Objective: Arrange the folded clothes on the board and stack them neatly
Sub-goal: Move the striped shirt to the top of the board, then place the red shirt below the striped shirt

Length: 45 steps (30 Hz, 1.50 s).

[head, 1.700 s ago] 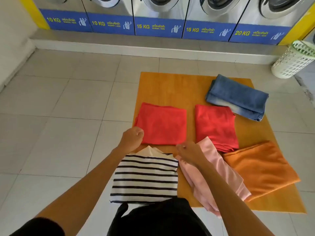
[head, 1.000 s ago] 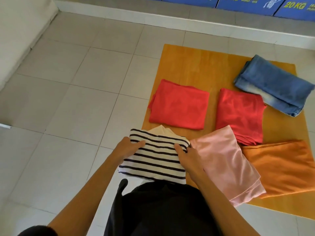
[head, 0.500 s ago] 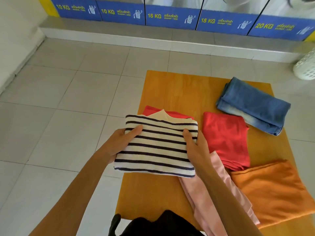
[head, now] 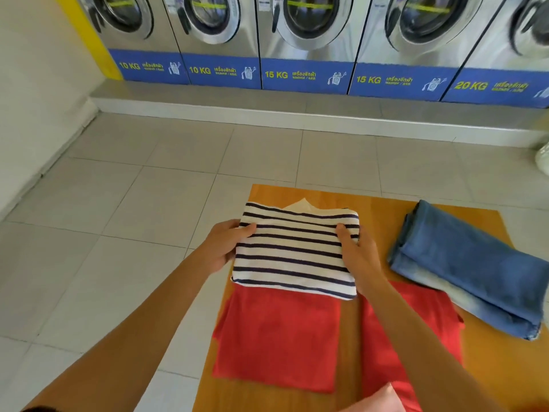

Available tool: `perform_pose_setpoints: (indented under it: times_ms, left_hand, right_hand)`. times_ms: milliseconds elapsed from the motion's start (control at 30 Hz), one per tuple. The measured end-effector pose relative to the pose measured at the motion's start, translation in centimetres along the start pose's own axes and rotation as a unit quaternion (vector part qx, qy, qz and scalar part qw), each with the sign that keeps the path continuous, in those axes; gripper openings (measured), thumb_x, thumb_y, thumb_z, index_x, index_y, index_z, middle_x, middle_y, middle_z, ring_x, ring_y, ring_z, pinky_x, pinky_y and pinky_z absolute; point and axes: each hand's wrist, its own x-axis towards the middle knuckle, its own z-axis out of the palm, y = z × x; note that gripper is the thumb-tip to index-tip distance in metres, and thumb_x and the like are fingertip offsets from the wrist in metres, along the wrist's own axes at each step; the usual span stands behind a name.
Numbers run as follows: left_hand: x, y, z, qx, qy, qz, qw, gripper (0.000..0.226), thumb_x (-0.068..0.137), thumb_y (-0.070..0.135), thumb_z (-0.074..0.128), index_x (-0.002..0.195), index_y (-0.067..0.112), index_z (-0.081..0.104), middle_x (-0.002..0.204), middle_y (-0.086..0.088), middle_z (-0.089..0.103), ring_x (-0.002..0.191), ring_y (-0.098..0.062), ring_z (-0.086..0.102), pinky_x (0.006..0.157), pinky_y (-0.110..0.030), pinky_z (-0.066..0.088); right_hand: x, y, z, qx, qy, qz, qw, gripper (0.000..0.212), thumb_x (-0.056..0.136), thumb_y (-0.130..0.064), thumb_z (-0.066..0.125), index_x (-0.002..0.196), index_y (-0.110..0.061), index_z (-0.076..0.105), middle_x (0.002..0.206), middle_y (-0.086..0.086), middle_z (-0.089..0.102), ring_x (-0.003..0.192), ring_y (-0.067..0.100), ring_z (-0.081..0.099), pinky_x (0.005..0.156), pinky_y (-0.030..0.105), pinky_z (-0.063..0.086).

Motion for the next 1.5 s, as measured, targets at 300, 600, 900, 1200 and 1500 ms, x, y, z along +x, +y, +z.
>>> perform_pose_setpoints:
  times_ms: [300, 600, 900, 1200, 1500]
  left_hand:
    - [11.3, 3.5, 1.0, 0.078, 0.112, 0.073, 0.988, 0.038, 0.095, 0.028, 0.062, 0.130, 0.013, 0.059, 0.116, -0.010, 0.068, 0.100, -0.025, 0.068, 0.084, -0.041, 0.058]
    - [15.5, -0.1, 2.2, 0.214, 0.205, 0.103, 0.950, 0.032, 0.095, 0.018, 0.058, 0.125, 0.013, 0.061, 0.114, -0.007, 0.067, 0.105, -0.025, 0.063, 0.089, -0.037, 0.053]
    - [15.3, -1.1, 1.7, 0.195, 0.208, 0.100, 0.953, 0.054, 0.095, 0.034, 0.059, 0.143, 0.017, 0.043, 0.134, -0.007, 0.057, 0.118, -0.026, 0.058, 0.096, -0.040, 0.052]
    - [7.4, -5.1, -0.1, 0.128, 0.197, 0.031, 0.971, 0.054, 0.090, 0.023, 0.060, 0.142, 0.023, 0.043, 0.128, -0.001, 0.061, 0.112, -0.020, 0.060, 0.096, -0.038, 0.049]
    - [-3.4, -12.6, 0.6, 0.257, 0.116, 0.010, 0.959, 0.066, 0.083, 0.065, 0.057, 0.133, 0.023, 0.045, 0.127, 0.001, 0.053, 0.118, -0.025, 0.056, 0.087, -0.035, 0.051]
  right_hand:
    - [12.4, -1.0, 4.0, -0.065, -0.011, 0.036, 0.997, 0.038, 0.101, -0.047, 0.045, 0.118, -0.016, 0.056, 0.093, -0.001, 0.066, 0.081, 0.014, 0.064, 0.062, 0.028, 0.053]
    - [14.0, 3.0, 5.1, -0.146, -0.024, 0.014, 0.989, 0.040, 0.104, -0.036, 0.045, 0.136, -0.012, 0.048, 0.116, 0.005, 0.063, 0.096, 0.017, 0.060, 0.068, 0.023, 0.049]
    - [13.2, 3.2, 6.7, -0.215, -0.022, -0.006, 0.976, 0.055, 0.103, -0.036, 0.046, 0.151, -0.012, 0.032, 0.141, 0.011, 0.049, 0.127, 0.031, 0.052, 0.101, 0.047, 0.050]
    - [5.0, 5.1, 2.3, -0.247, 0.033, -0.001, 0.969, 0.053, 0.097, -0.040, 0.055, 0.140, -0.010, 0.044, 0.128, 0.011, 0.057, 0.110, 0.028, 0.058, 0.089, 0.047, 0.053]
    - [-10.2, 8.5, 0.0, -0.238, 0.037, 0.079, 0.967, 0.042, 0.096, -0.037, 0.059, 0.122, -0.004, 0.055, 0.117, 0.013, 0.061, 0.111, 0.033, 0.057, 0.086, 0.031, 0.037]
